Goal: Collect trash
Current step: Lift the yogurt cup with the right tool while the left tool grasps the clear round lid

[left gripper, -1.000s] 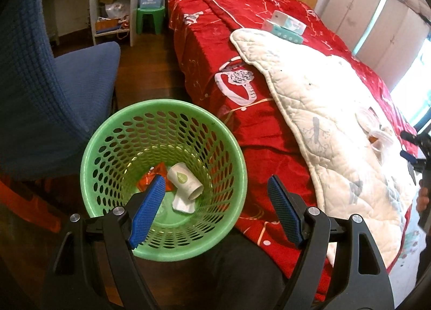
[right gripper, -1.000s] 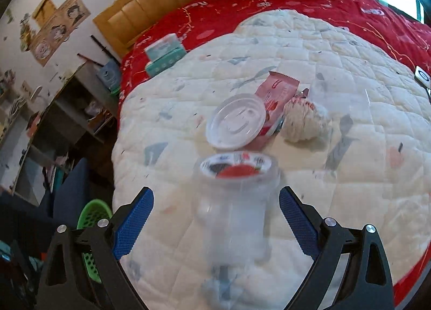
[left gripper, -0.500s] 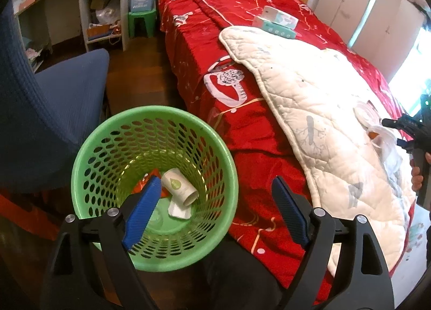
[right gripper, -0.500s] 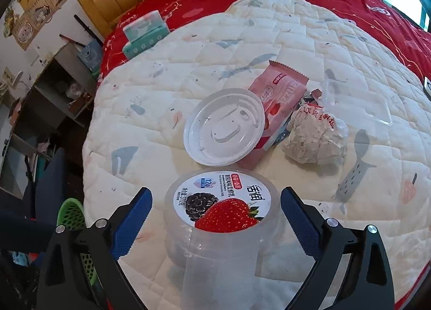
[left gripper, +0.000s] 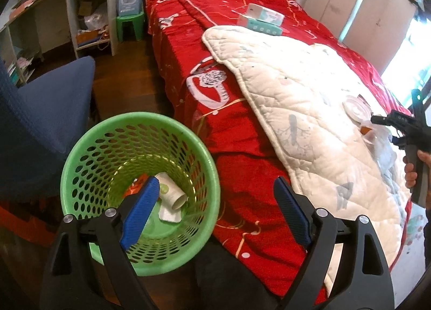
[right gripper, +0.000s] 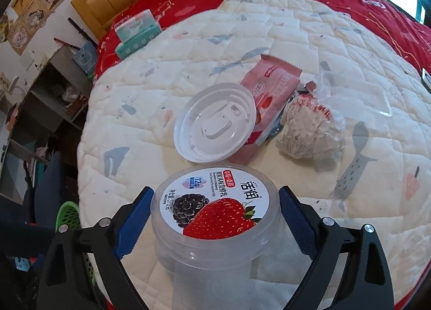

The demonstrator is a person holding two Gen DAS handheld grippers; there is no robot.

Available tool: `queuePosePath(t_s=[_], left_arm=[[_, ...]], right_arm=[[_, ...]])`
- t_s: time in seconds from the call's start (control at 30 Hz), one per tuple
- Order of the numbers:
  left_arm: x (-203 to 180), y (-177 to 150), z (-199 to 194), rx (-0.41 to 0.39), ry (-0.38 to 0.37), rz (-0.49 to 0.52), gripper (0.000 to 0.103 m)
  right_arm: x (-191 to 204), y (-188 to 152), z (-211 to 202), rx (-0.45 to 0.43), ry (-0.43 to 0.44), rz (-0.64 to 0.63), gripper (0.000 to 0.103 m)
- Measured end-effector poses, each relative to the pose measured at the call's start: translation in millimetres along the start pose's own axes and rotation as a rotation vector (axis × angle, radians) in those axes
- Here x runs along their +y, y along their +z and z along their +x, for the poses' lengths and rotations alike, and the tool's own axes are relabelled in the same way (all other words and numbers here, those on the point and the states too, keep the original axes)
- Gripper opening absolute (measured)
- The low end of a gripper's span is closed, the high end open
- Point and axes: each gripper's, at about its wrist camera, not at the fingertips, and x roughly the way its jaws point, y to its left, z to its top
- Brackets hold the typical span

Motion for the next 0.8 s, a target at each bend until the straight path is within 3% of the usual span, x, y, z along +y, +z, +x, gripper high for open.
queuePosePath(t_s=[0.37, 0.8], left_arm=[[-63.4, 8.5, -0.2, -0.031, -0.076, 0.133, 0.085], [-187.5, 19.4, 23.7, -0.022, -0.240, 0.371, 0.085]], right_arm=[[-13.5, -9.3, -61.3, -0.105, 0.064, 0.012, 0.089], [-59.3, -36.8, -115.4, -0.184, 0.097, 0.062, 0.089]])
